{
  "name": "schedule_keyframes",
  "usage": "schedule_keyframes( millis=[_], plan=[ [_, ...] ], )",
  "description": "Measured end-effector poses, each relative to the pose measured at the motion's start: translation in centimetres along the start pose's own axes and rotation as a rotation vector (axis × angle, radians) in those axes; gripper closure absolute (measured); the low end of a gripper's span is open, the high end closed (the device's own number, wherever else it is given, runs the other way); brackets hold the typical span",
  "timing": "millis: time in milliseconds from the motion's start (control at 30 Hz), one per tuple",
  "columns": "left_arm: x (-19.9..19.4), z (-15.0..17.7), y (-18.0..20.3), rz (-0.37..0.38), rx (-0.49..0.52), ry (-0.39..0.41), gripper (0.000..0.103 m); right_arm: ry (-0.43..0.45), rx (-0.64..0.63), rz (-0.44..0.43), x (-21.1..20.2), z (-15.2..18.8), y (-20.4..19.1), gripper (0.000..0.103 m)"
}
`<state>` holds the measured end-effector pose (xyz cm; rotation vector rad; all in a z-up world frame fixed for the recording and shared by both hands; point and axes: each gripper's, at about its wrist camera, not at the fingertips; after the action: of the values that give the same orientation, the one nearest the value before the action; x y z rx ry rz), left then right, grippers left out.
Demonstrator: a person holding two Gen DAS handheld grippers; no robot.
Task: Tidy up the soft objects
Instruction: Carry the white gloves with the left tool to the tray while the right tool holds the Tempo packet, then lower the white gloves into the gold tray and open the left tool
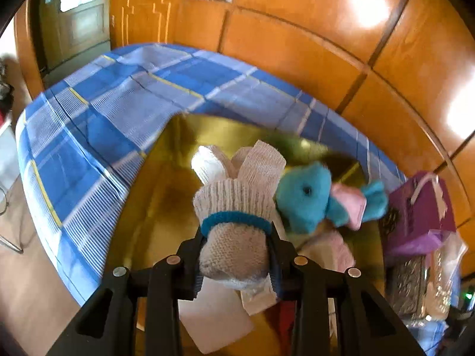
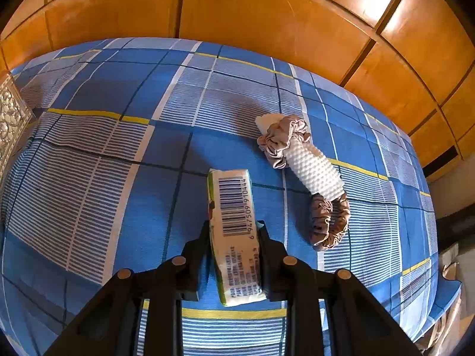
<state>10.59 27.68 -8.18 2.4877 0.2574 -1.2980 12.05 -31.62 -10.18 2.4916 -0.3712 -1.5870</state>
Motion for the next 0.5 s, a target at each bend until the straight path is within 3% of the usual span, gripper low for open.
schedule_keyframes(
  millis=[100,167,500],
  plan=[
    [0.3,1.8,1.3,-0.019,0.016,-0.017,0.061,-0.005,0.007,0.010,0.0,0.0,-0.1,0.077],
    [0.1,2.4,1.4,-0.027,0.014,-0.010,0.050,-0.010,0.011,0.015,0.1,-0.2,-0.2,0.077],
    [-4.1,3.9,1.8,-0.098,0.081,0.145,0.032,-0.005,0.033,0.032,0.2,-0.2,-0.5,0.077]
  ],
)
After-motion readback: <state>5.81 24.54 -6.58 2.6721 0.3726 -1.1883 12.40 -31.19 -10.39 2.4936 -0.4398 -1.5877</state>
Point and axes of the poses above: each gripper's, at about its wrist camera, not at the fingertips, and x roughly the way its jaws point, y to its right, z to its underside, and after that the axes turned 3 degrees about x, right-handed
